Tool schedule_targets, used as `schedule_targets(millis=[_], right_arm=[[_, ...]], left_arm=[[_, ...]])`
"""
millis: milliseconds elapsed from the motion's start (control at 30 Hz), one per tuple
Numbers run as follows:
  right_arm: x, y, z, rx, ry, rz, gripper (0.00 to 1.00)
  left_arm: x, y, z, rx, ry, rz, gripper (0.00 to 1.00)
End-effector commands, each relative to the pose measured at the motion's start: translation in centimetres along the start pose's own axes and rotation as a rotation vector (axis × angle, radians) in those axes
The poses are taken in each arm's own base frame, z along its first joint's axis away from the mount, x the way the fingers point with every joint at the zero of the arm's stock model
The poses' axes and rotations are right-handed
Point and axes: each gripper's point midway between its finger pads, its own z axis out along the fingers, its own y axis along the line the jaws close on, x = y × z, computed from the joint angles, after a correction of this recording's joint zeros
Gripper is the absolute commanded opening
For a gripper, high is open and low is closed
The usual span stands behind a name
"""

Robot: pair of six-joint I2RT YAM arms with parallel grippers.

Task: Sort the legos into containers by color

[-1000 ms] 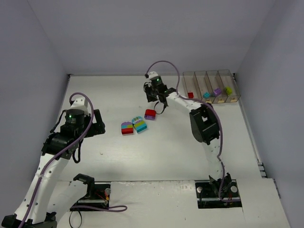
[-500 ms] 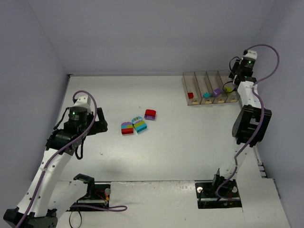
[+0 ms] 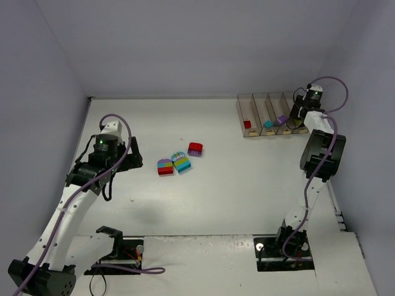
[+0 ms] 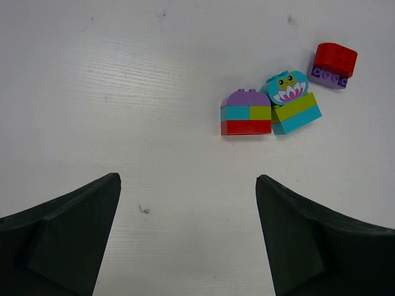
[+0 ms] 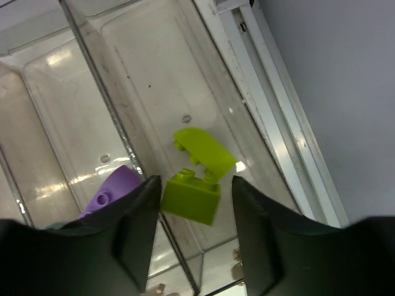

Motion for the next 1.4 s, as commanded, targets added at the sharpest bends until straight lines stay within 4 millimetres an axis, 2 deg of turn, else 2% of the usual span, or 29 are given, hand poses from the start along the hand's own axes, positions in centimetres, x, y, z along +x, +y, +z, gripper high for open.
schedule_targets(millis=[0, 33, 67, 100, 133, 167, 233, 367, 400, 500, 533, 567, 600, 700, 733, 800, 833, 1067, 1233, 1267, 1367], right_arm=[[-6.2, 0.7, -1.9, -0.023, -0.151, 0.01, 0.48], [-6.6, 0.8, -2.3, -0.026, -0.16, 0.005, 0.51], [-7.0, 0.9, -2.5, -0.03, -0.168, 0.002, 0.6], [-7.1, 1.1, -2.7, -0.035, -0.17, -0.003, 0.63], [-8.2, 1.4, -3.7, -0.047, -0.194, -0.013, 0.65], [-8.4, 1.8, -4.0, -0.054, -0.198, -0.021, 0.71], [-9.5, 2.4, -5.5, -0.064, -0.224, -0.033, 0.74], [-10.2, 6.1, -9.0, -0.143, -0.254, -0.09, 0.73], [-10.0, 8.6, -10.8, -0.187, -0.262, -0.114, 0.72], [-8.8, 13.0, -13.6, -0.285, -0.26, -0.154, 0.68], [-7.6, 15.7, -15.4, -0.343, -0.254, -0.184, 0.67], [-6.9, 16.8, -16.2, -0.368, -0.248, -0.192, 0.67], [-4.9, 19.9, -18.1, -0.44, -0.225, -0.206, 0.67], [-2.1, 23.4, -21.1, -0.516, -0.198, -0.204, 0.68], [0.6, 25.4, -21.9, -0.561, -0.159, -0.23, 0.7], [2.8, 27.1, -23.2, -0.592, -0.137, -0.248, 0.71], [5.0, 28.8, -24.1, -0.625, -0.109, -0.278, 0.72], [12.5, 34.8, -25.9, -0.797, 0.005, -0.451, 0.71], [15.5, 37.2, -26.1, -0.892, 0.055, -0.599, 0.68], [16.1, 38.3, -26.4, -0.919, 0.062, -0.624, 0.68], [17.2, 39.7, -27.1, -0.949, 0.072, -0.65, 0.63]], left_arm=[[-2.5, -0.9, -0.3, 0.032, -0.08, -0.012, 0.84], [-2.6, -0.9, -0.3, 0.031, -0.082, -0.008, 0.84], [-2.6, -0.9, -0.3, 0.03, -0.082, -0.006, 0.84], [-2.7, -0.9, -0.3, 0.03, -0.086, -0.005, 0.84], [-2.5, -0.8, -0.2, 0.027, -0.082, -0.004, 0.84], [-2.7, -0.9, -0.3, 0.03, -0.087, -0.004, 0.84], [-2.7, -1.0, -0.2, 0.037, -0.086, -0.005, 0.84], [-2.7, -1.5, 0.0, 0.058, -0.086, -0.008, 0.84], [-2.7, -1.6, 0.0, 0.063, -0.086, -0.01, 0.84], [-2.8, -1.9, 0.2, 0.079, -0.082, -0.018, 0.84], [-2.8, -2.1, 0.2, 0.086, -0.081, -0.022, 0.84], [-2.8, -2.1, 0.3, 0.085, -0.077, -0.023, 0.84], [-2.8, -2.1, 0.2, 0.084, -0.078, -0.027, 0.84], [-2.4, -1.9, 0.5, 0.07, -0.068, -0.032, 0.84], [-2.3, -1.8, 0.7, 0.064, -0.062, -0.037, 0.84], [-1.8, -1.9, 1.1, 0.064, -0.042, -0.045, 0.84], [-1.5, -2.0, 1.2, 0.064, -0.034, -0.047, 0.84], [-0.9, -2.0, 1.4, 0.05, -0.011, -0.054, 0.84], [-0.3, -1.7, 1.1, 0.048, 0.003, -0.04, 0.84], [-0.1, -1.6, 1.0, 0.045, 0.006, -0.039, 0.84], [0.5, -1.2, 0.8, 0.033, 0.014, -0.039, 0.84]])
